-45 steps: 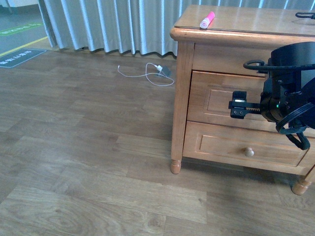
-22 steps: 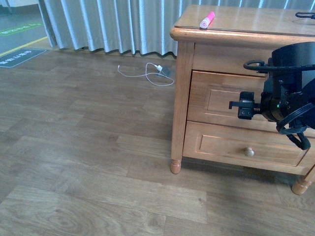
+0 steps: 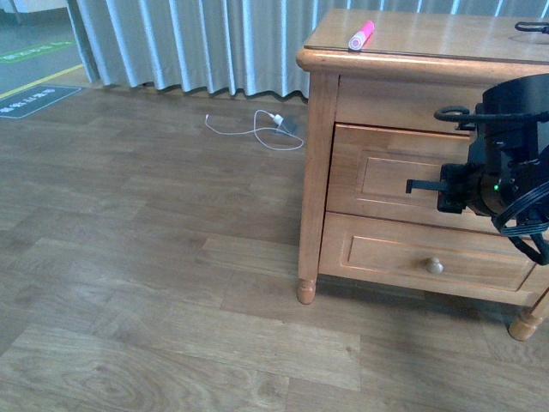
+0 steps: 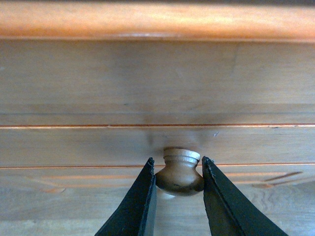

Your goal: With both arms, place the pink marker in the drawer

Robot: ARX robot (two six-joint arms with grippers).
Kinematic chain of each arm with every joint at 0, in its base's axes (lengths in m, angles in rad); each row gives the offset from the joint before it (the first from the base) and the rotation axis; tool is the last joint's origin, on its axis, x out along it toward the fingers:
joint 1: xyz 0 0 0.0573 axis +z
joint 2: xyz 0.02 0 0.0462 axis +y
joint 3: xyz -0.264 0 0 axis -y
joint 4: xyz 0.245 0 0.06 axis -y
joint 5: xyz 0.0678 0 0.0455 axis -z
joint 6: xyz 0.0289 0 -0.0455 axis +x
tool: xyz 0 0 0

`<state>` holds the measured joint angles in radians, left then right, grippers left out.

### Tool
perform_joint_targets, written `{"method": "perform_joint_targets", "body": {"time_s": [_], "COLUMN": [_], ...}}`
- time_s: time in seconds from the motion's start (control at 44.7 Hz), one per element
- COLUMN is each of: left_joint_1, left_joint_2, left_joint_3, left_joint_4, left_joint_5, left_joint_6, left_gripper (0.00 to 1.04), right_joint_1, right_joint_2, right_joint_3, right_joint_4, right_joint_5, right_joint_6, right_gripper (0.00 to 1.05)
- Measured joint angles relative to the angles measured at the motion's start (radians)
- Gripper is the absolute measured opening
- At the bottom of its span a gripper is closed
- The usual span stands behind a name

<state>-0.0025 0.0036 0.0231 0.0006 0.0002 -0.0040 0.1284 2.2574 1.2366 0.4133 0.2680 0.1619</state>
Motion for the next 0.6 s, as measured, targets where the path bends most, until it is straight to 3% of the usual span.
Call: {"method": "perform_joint_targets", "body": {"time_s": [0.604], "left_joint_1": [0.000], "left_joint_2": [0.000], "left_joint_3": [0.000], "left_joint_4": [0.000], "left_joint_5": [0.000], "left_joint_6": [0.000], "left_gripper": [0.99], "right_joint_1": [0.093], "right_joint_2": [-0.425], "right_joint_3": [-0.567], "right_joint_4": [-0.035], "right_joint_5": [-0.122], "right_joint_6": [0.024], "right_gripper": [0.20]}}
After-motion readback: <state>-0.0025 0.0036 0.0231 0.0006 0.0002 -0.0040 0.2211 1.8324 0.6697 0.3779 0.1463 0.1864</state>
